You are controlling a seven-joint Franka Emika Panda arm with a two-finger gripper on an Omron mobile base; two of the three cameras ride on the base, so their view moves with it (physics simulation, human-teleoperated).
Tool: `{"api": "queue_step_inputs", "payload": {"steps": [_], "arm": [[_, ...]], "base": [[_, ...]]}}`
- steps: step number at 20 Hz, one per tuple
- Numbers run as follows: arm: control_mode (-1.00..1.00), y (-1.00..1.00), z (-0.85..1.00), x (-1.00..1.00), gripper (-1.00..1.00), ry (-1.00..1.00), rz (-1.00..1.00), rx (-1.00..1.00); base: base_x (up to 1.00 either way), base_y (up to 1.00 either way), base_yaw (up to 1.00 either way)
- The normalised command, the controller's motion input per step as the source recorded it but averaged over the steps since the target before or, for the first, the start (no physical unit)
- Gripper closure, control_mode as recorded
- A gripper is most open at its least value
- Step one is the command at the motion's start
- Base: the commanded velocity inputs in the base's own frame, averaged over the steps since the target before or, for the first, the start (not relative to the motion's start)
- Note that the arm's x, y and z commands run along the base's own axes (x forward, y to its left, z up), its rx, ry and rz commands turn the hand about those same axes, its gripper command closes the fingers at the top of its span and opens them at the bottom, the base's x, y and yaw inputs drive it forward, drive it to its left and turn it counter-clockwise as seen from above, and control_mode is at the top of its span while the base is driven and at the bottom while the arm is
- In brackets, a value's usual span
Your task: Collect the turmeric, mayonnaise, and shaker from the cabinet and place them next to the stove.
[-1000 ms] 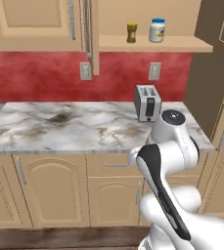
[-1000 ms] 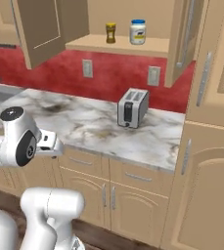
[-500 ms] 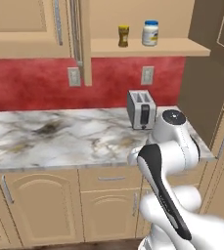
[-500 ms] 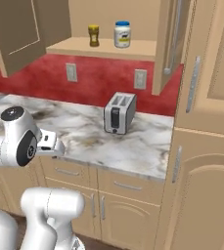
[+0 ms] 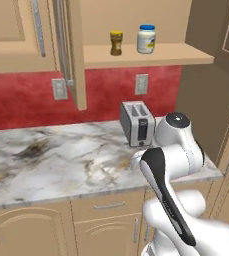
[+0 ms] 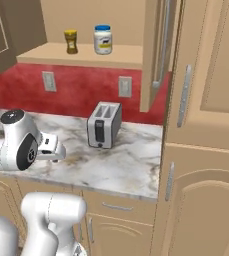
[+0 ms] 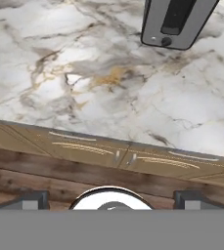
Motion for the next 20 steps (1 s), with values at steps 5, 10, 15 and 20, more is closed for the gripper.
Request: {"api": "queue_step_inputs", "payload": {"steps": [5,10,15,20], "arm": [[1.0,0.0,0.0,0.0,-1.0,0.0,0.0,0.0],[1.0,0.0,0.0,0.0,-1.0,0.0,0.0,0.0],[1.0,0.0,0.0,0.0,-1.0,0.0,0.0,0.0],[-1.0,0.17,0.28,0.29,-1.0,-0.07,0.0,0.06]], "base": [[0.57,0.05,-0.23],[0.58,0.23,-0.2],[0.54,0.4,-0.13],[0.2,0.19,-0.02]]}}
